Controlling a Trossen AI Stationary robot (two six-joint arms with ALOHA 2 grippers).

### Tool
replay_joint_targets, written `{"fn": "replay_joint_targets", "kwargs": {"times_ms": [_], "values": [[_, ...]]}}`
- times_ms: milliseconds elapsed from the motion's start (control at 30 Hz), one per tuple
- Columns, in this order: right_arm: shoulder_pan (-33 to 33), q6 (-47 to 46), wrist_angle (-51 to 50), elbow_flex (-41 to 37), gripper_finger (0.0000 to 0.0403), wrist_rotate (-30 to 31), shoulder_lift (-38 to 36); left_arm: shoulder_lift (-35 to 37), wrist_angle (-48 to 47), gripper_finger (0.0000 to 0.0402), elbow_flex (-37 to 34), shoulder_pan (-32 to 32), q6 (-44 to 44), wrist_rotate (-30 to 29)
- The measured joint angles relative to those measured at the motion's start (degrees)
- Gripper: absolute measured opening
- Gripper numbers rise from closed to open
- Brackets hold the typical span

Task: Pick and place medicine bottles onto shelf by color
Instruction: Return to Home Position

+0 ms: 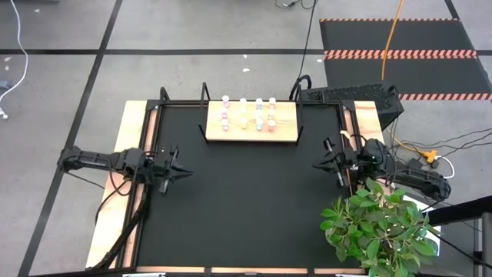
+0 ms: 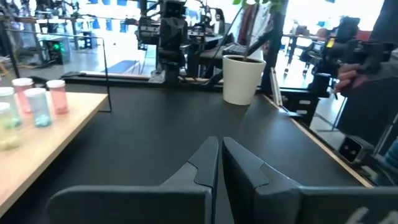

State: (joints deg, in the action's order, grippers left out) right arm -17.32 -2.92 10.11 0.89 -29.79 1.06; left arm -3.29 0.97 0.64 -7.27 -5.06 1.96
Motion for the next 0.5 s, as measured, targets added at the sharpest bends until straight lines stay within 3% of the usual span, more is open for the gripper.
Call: {"fn": "replay_joint_targets", "kwargs": {"times_ms": [367, 500], "values": [[0.0, 2.7, -3.1, 0.3, 0.0000, -0.1, -1.0, 0.2, 0.0, 0.0026, 0.0, -0.3, 2.0, -0.5], [0.0, 5.7, -1.6, 0.3, 0.0000, 5.6, -0.9, 0.4, 0.5, 0.0026, 0.0, 0.8, 4.7, -0.9]]}}
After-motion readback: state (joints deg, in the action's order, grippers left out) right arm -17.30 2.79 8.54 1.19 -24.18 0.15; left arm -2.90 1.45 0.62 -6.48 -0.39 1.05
